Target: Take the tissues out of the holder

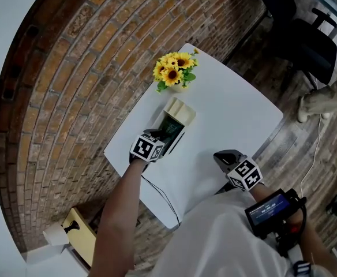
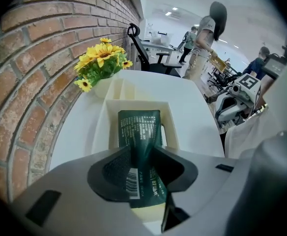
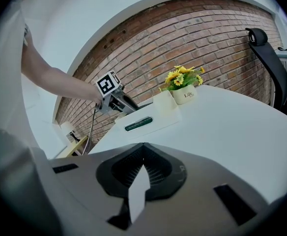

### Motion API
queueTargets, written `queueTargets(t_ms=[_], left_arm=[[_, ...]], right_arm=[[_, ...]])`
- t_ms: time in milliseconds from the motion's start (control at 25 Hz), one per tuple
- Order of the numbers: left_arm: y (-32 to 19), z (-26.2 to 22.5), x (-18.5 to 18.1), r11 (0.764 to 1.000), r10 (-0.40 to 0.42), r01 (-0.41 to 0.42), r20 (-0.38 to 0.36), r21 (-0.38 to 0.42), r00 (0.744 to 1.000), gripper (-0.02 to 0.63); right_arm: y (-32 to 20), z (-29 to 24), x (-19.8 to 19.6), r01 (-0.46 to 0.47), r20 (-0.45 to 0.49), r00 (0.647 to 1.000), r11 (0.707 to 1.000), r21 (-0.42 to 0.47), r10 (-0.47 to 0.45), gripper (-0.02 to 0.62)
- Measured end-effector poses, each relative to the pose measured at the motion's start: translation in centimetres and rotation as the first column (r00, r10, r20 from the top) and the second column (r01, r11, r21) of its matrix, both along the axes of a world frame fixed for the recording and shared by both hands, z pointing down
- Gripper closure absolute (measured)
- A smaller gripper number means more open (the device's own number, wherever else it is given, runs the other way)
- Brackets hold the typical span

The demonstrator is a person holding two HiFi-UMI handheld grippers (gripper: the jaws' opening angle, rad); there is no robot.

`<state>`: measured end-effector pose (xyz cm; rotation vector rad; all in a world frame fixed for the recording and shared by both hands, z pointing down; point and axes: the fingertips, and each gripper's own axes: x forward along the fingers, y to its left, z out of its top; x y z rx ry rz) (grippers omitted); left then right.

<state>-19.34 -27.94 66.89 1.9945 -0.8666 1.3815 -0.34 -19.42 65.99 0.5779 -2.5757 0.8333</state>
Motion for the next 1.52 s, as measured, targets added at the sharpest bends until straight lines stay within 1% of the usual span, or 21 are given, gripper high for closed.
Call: queueTargets(t_ms=[280,520,800,1080,1400,1520], left_arm=[[0.2,-2.3,-0.7,0.997,-0.036,0.037,-0.015,0.063,0.999,0.454],[0.3,-4.6,-0.7,0.989,-0.047,0.047,0.002,0.143,0.999,0.454],[0.5,-7.3,-0.8,0.971,-0.083,0.085,-0.016,0.225,0.996,0.454],[1.3,-10.4,-1.2,0.942,-0.126,0.133,-0.043,0.307,0.991,0.454],[3.5,-14.1,-1.0,0.922,-0.114,0.134,-0.076,0.364,0.991,0.454],[4.8,-15.2,-0.7,0.923,-0.090,0.114,-0.081,0.368,0.993,0.454]], right_arm=[[0.1,-0.3,0.1,0.004,-0.003,1.000,1.000,0.008,-0.004,0.591],[0.5,-0.8,-0.4,0.021,-0.005,1.000,0.999,0.026,-0.021,0.591],[1.0,-0.8,-0.4,0.039,-0.003,0.999,0.999,0.032,-0.039,0.591],[1.6,-1.2,-0.6,0.051,-0.016,0.999,0.998,0.044,-0.050,0.591],[3.0,-2.3,-1.1,0.048,-0.022,0.999,0.996,0.073,-0.047,0.591],[4.1,-2.8,-1.2,0.031,-0.022,0.999,0.996,0.079,-0.029,0.591]])
